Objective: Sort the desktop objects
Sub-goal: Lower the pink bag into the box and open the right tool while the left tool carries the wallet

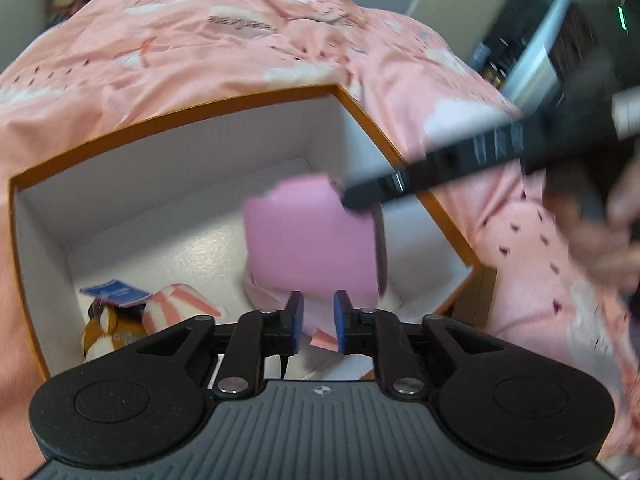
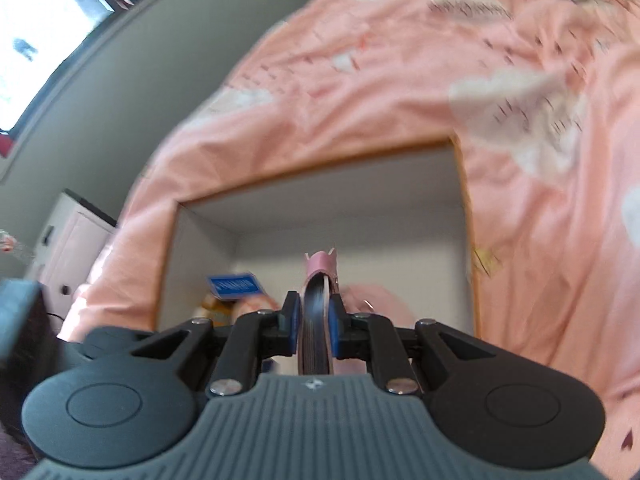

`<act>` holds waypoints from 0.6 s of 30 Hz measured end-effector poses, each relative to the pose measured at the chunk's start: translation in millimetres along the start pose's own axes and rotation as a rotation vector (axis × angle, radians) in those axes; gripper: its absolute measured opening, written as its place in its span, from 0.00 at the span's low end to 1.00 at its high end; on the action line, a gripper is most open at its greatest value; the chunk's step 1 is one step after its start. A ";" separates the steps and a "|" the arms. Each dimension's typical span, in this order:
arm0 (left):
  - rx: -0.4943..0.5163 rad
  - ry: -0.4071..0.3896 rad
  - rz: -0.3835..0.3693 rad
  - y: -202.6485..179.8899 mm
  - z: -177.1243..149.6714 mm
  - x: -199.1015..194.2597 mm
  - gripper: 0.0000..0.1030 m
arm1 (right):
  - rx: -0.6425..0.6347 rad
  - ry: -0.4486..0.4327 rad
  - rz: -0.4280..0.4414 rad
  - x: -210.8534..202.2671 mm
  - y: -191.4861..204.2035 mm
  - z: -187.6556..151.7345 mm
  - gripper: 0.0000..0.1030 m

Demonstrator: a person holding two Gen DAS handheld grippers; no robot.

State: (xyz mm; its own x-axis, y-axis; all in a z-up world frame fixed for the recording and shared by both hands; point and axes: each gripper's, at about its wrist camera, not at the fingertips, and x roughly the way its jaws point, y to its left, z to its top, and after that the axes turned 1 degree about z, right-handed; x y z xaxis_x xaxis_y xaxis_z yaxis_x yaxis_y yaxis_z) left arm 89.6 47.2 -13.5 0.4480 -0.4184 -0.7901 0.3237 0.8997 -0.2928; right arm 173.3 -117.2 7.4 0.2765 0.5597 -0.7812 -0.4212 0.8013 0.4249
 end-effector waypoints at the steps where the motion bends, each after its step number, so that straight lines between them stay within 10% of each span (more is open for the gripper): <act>1: -0.025 0.006 -0.003 3.4 2.1 1.7 0.19 | 0.011 0.015 -0.014 2.8 -3.1 -4.4 0.15; 9: -0.170 0.089 -0.009 16.1 14.3 35.4 0.21 | -0.027 0.125 -0.158 11.2 -12.3 -19.1 0.25; 18: -0.192 0.111 0.010 21.0 16.5 45.5 0.21 | -0.359 0.160 -0.270 10.9 6.7 -18.9 0.37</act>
State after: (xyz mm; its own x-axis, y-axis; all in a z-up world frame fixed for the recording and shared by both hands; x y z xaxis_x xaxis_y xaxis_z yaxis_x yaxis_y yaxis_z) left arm 130.6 45.1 -46.8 0.3528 -0.4023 -0.8448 0.1499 0.9155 -0.3733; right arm 157.2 -109.7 -6.9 0.2922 0.2791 -0.9147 -0.6323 0.7739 0.0341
